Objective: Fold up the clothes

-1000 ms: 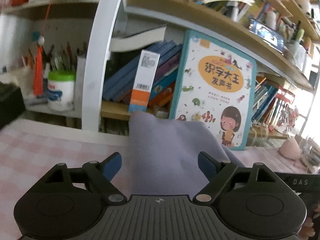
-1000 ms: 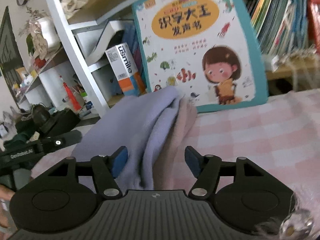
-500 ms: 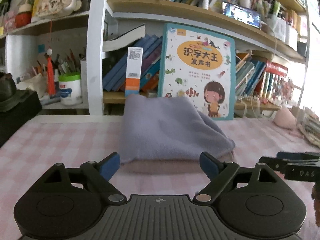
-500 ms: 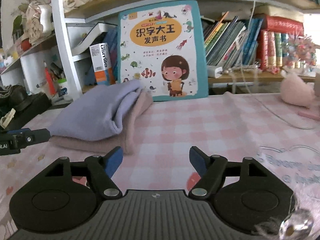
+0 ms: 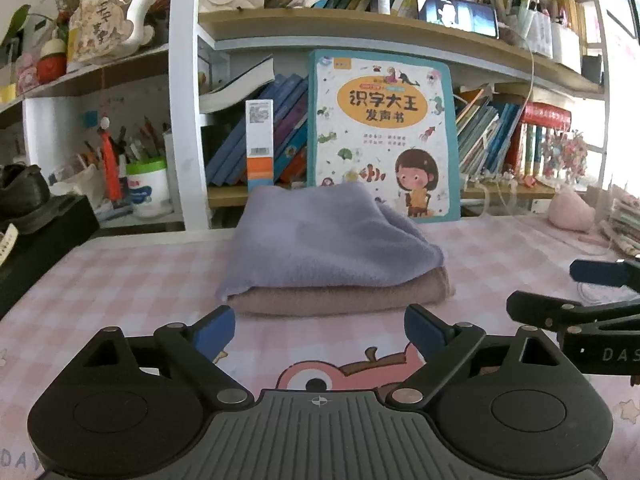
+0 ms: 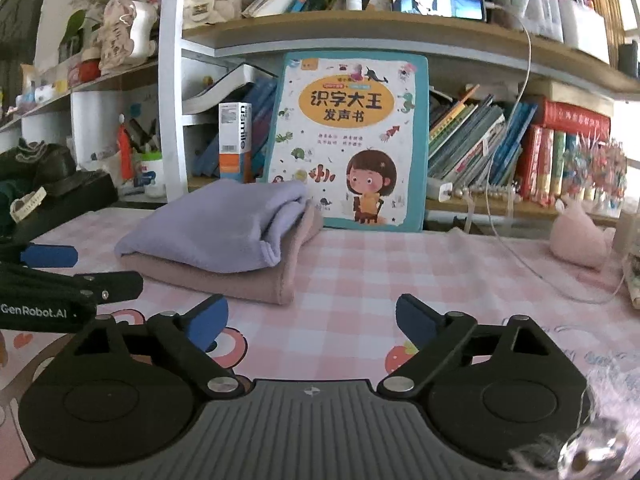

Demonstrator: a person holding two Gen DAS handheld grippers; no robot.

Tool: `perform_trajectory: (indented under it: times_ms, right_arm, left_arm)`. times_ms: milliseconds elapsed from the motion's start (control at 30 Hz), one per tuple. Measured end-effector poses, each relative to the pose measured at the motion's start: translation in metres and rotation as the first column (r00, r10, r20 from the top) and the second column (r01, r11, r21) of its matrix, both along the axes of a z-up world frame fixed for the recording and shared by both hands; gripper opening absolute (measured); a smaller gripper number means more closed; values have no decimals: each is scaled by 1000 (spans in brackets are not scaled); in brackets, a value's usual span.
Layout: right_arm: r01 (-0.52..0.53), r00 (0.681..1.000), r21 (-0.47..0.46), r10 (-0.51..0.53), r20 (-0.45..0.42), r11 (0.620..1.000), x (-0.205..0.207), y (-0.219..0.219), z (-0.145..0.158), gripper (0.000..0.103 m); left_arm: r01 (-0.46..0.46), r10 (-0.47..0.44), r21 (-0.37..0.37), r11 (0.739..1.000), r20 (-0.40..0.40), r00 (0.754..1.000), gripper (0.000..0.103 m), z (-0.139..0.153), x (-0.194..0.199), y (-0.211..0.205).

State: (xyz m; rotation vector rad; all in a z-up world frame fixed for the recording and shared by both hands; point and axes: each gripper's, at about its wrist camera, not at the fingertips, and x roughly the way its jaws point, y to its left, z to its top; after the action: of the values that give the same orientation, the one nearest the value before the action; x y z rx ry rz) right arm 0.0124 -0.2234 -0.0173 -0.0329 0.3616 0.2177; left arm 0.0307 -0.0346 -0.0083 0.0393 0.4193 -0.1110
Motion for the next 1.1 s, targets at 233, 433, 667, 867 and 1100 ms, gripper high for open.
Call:
perform_trajectory:
  times_ms: [233, 433, 667, 867, 1100]
  right_arm:
    - [22, 1000, -27, -22, 0, 999, 2, 3, 0, 98]
    - [43, 999, -28, -43, 5, 999, 2, 2, -1, 102]
    - [41, 999, -48, -40, 13, 998, 1, 5, -1, 103]
    - [55, 998, -37, -55, 18, 998, 0, 3, 0, 103]
    - [75, 997, -27, -74, 33, 997, -3, 1, 1, 103]
  left_arm:
    - [-29, 29, -2, 1000, 22, 999, 97, -5, -5, 1]
    - [-54, 54, -1, 999, 32, 998, 98, -4, -6, 2]
    - [-83, 83, -1, 997, 43, 996, 102, -4, -8, 4]
    - [-77, 76, 20, 997, 37, 996, 103, -4, -6, 1]
    - [-83, 82, 33, 996, 36, 996, 103, -5, -7, -1]
